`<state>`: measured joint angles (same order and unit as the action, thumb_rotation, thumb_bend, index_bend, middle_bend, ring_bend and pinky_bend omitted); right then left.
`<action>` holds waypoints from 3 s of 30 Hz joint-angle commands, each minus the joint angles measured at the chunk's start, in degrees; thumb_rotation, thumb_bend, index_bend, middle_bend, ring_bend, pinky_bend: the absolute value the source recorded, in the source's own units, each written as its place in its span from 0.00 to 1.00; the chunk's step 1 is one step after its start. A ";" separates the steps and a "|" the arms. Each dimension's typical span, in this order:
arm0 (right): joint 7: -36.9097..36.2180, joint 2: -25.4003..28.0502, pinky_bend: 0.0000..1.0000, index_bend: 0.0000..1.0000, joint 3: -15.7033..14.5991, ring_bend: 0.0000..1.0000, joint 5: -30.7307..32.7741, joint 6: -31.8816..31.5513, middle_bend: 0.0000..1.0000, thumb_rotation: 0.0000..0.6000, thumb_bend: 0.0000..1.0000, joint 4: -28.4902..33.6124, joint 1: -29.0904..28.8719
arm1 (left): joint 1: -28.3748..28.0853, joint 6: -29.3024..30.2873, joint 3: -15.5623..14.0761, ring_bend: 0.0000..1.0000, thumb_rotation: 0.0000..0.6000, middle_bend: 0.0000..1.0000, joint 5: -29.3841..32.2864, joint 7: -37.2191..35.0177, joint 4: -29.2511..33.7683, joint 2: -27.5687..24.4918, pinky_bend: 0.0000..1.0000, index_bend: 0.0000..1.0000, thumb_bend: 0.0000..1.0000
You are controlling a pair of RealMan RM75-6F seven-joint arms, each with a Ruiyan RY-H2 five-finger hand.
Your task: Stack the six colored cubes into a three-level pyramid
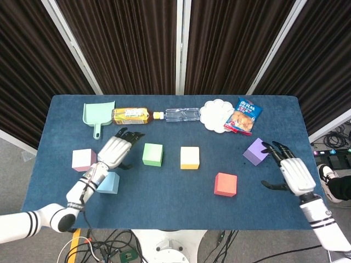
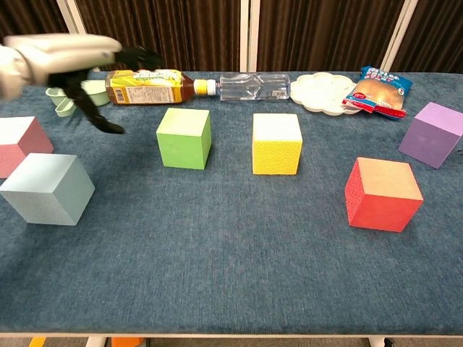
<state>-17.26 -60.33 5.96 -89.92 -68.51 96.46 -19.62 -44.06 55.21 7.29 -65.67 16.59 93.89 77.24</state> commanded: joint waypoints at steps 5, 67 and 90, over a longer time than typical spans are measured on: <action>-3.87 -3.54 0.10 0.00 2.61 0.04 3.19 9.21 0.25 1.00 0.07 1.93 -7.72 | 4.72 4.83 -2.08 0.11 1.00 0.09 -5.74 -5.22 2.40 -4.83 0.05 0.07 0.13; 14.17 -40.11 0.05 0.08 10.99 0.01 28.51 22.91 0.36 1.00 0.10 -24.54 -28.67 | 6.40 2.01 -0.70 0.11 1.00 0.09 -9.72 -11.95 -2.56 -2.79 0.05 0.07 0.13; 12.89 -15.63 0.00 0.00 12.70 0.00 24.43 14.80 0.02 1.00 0.07 -0.03 -19.44 | -2.65 -9.94 2.25 0.11 1.00 0.10 -8.15 -13.82 -9.02 1.44 0.05 0.12 0.13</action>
<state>-3.95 -82.19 17.82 -63.75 -50.49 90.98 -42.26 -45.37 46.70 8.91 -74.86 2.82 86.10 77.39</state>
